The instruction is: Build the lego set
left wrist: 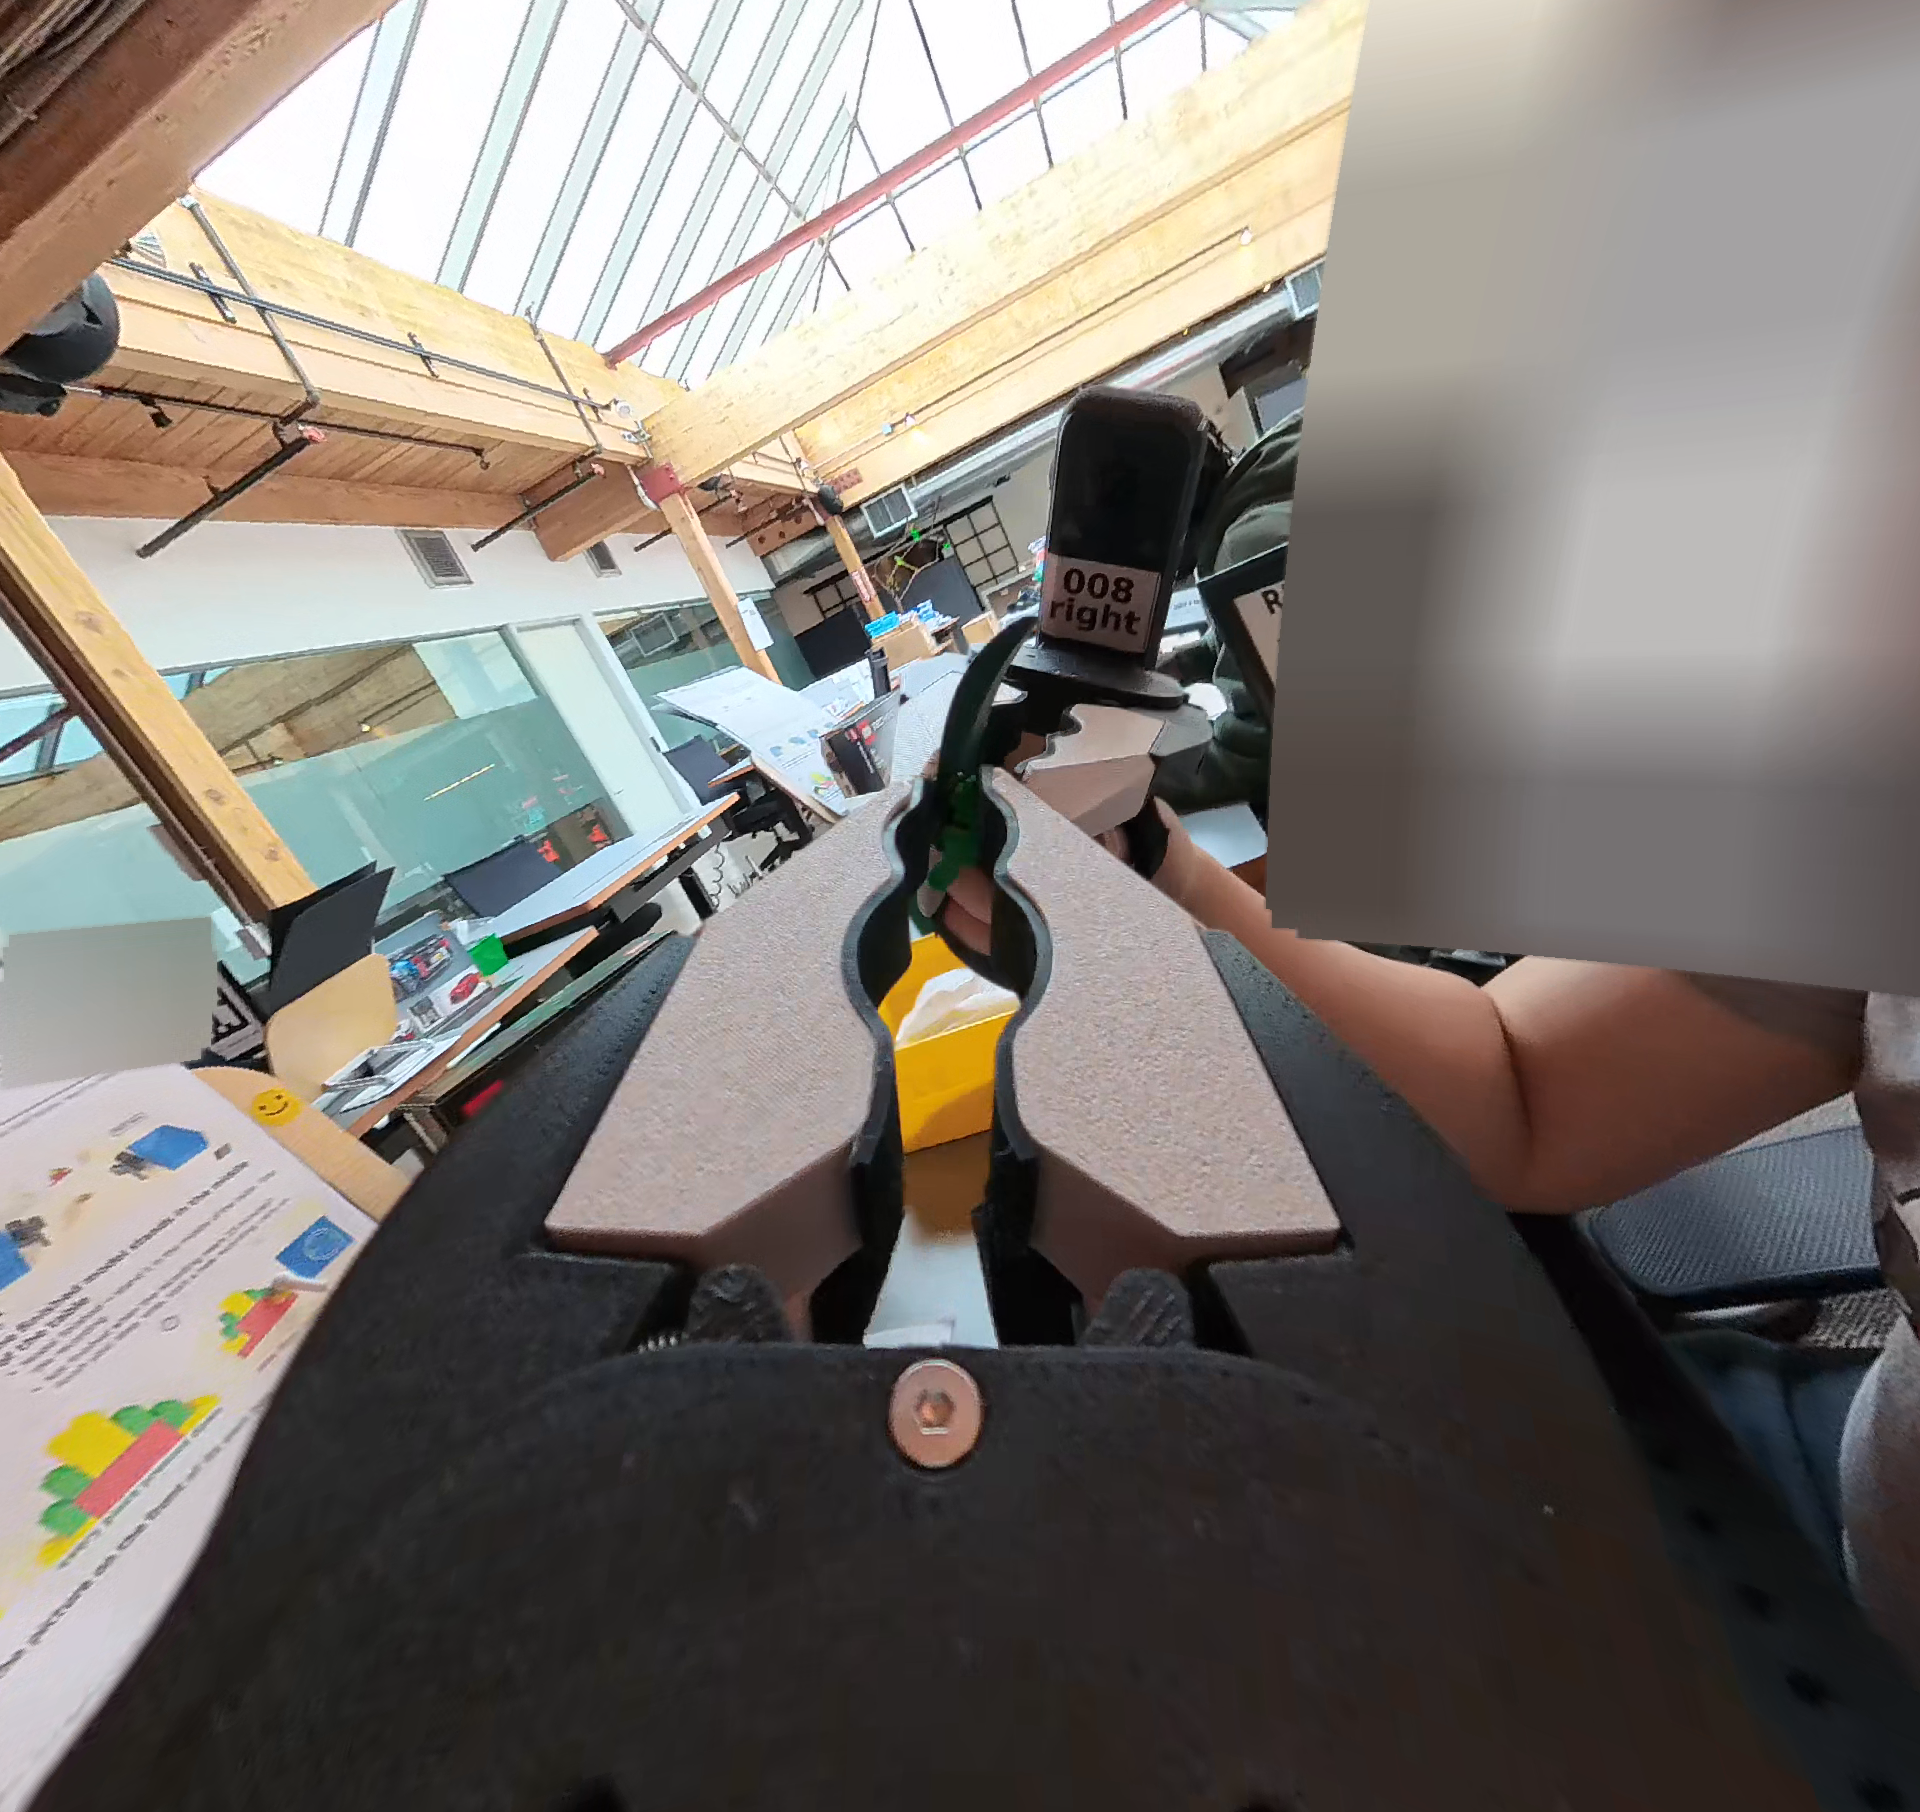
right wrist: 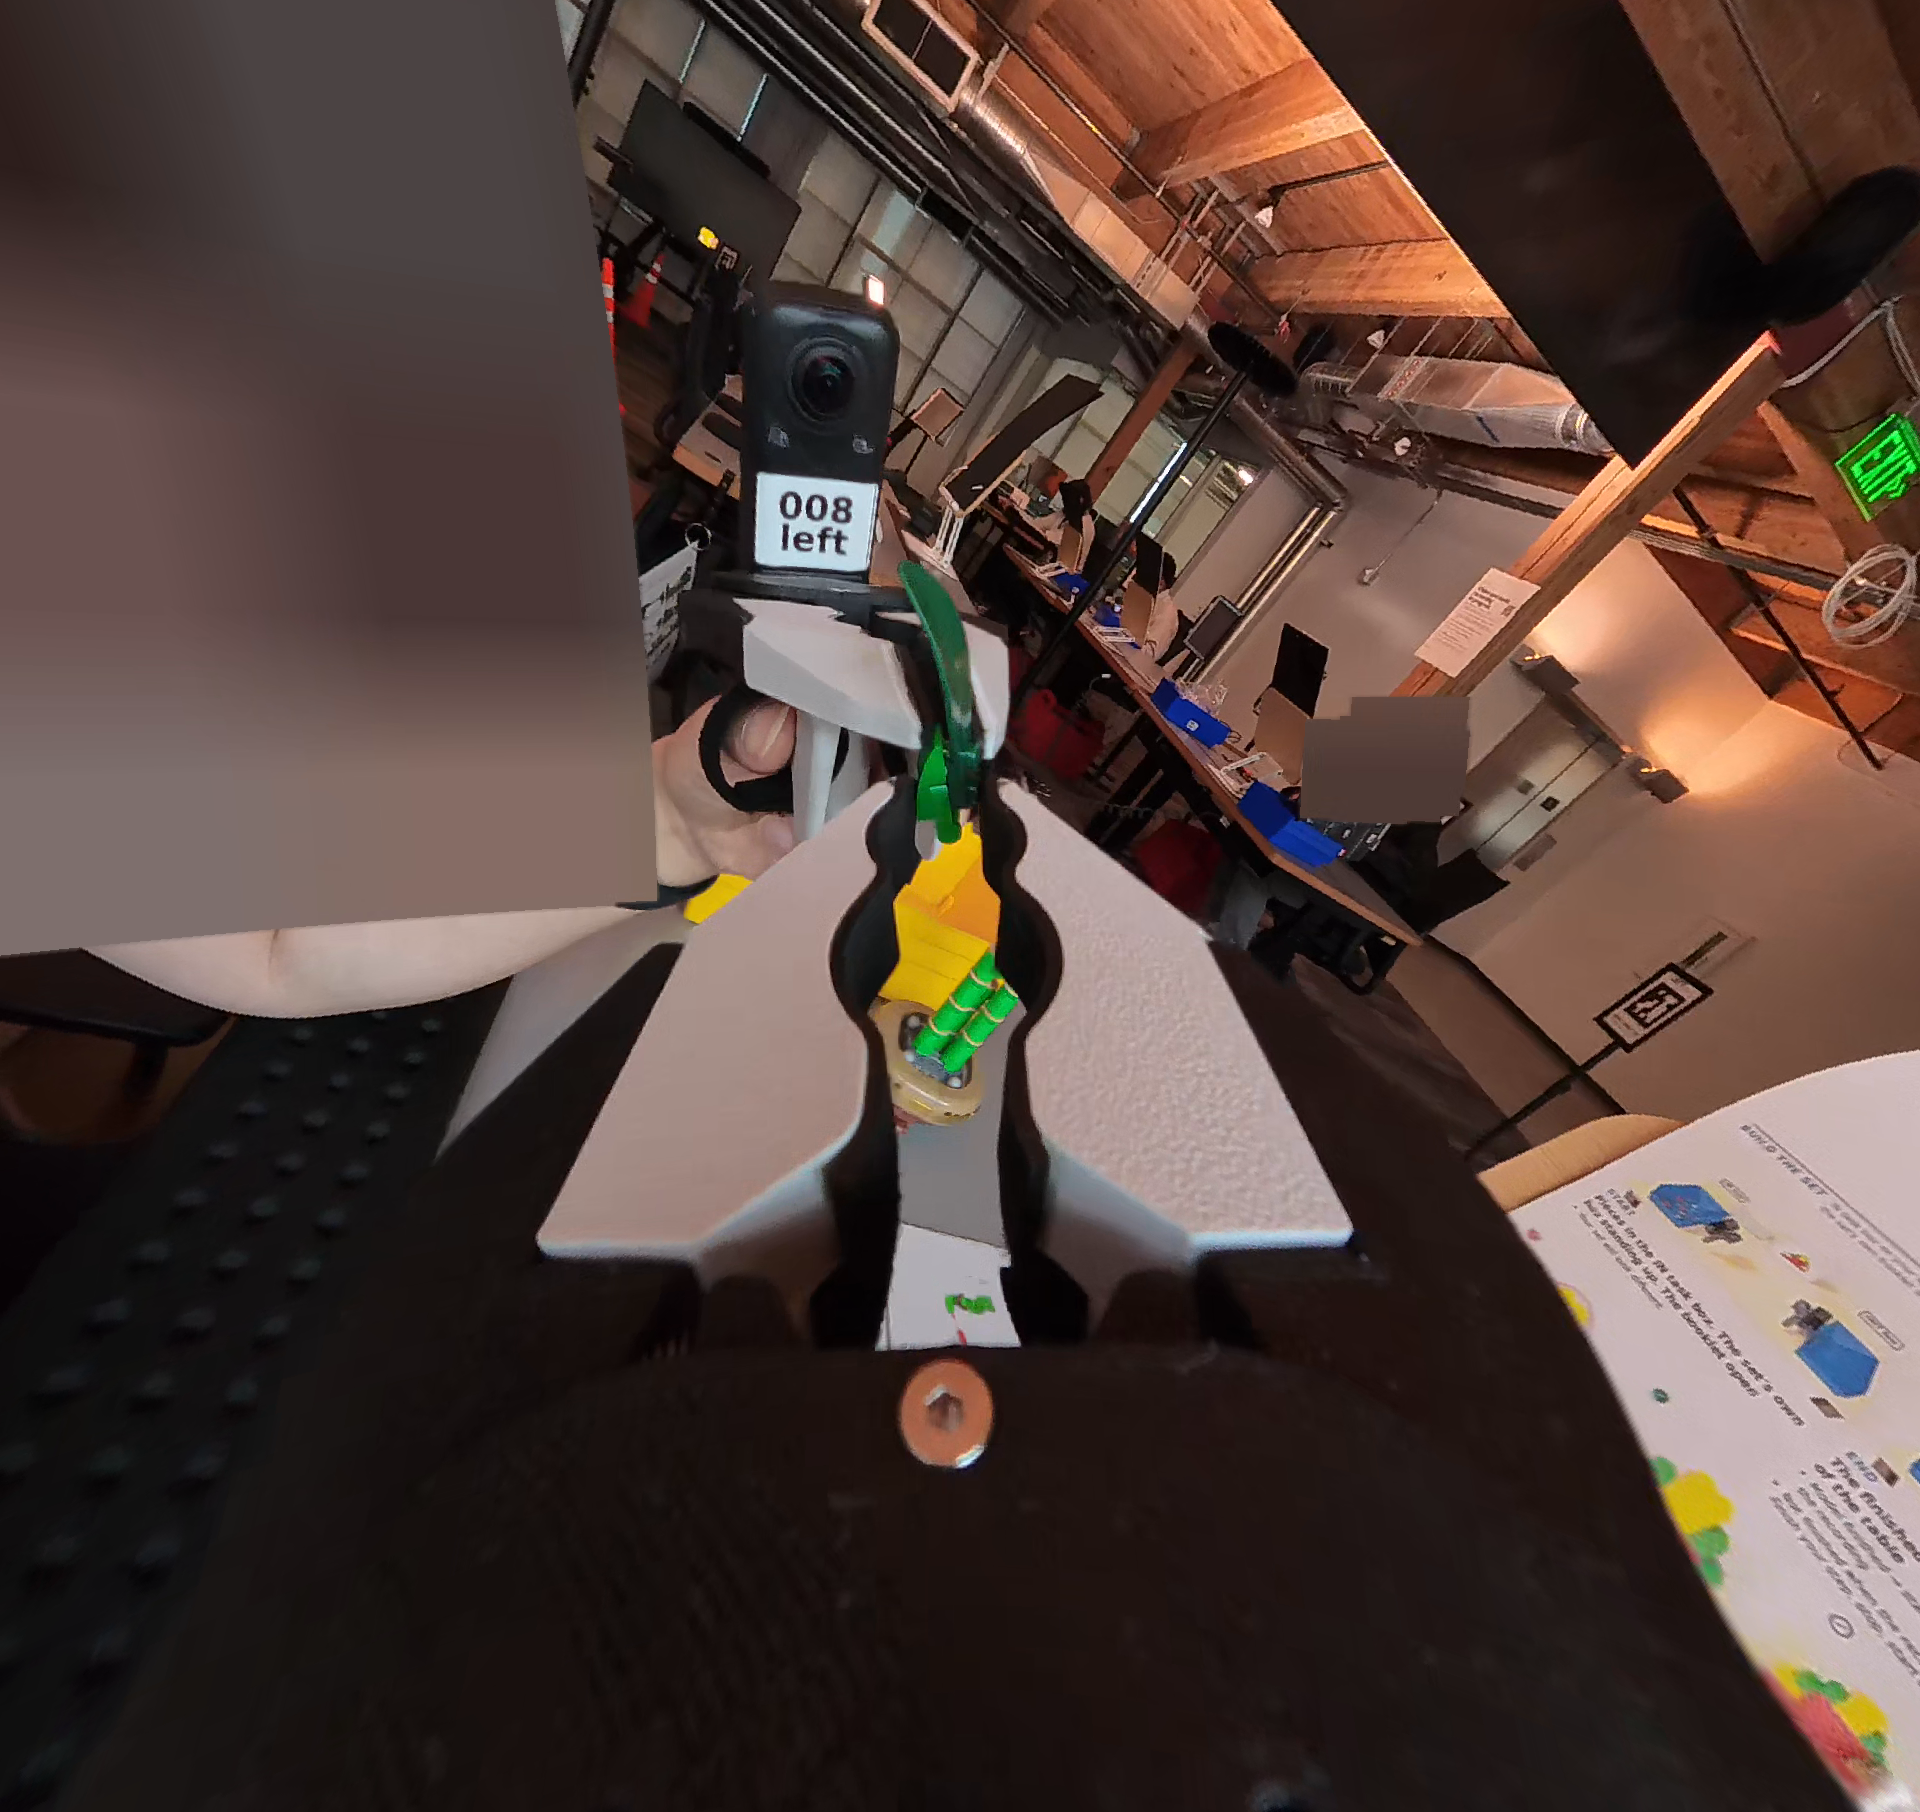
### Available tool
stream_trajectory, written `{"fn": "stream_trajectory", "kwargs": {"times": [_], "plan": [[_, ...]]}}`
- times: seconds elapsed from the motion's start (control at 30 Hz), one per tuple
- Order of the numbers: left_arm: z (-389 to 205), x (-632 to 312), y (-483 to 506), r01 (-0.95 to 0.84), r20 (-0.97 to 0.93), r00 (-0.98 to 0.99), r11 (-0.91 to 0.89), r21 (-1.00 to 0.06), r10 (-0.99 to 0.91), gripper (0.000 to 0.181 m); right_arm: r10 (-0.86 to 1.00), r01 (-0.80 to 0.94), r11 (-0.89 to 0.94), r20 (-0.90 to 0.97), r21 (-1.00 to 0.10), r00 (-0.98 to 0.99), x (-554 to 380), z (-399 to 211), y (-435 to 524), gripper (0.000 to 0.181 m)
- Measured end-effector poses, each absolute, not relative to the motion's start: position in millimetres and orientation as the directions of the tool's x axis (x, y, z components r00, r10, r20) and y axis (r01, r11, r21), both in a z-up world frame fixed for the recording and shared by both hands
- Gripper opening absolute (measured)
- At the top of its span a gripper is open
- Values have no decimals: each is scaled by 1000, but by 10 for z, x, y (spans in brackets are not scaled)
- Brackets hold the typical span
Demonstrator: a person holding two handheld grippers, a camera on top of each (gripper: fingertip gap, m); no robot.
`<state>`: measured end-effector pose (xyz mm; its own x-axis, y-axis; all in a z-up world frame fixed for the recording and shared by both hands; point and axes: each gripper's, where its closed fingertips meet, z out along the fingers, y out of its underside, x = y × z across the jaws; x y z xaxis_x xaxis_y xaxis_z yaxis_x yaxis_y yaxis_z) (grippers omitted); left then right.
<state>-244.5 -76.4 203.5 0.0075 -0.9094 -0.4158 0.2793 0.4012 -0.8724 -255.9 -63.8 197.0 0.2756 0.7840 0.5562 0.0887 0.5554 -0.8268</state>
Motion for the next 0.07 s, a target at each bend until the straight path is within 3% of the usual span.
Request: {"fn": "stream_trajectory", "kwargs": {"times": [0.03, 0.07], "plan": [[2034, -2443, -766, 285, -408, -4, 390, -876, -913, 6, 797, 82, 541, 542, -837, 266, -2554, 1967, -641, 10], [2027, -2440, -776, 288, -396, -24, 374, -882, -918, 6, 814, 71, 526, 526, -847, 247, -2550, 1959, -653, 10]]}}
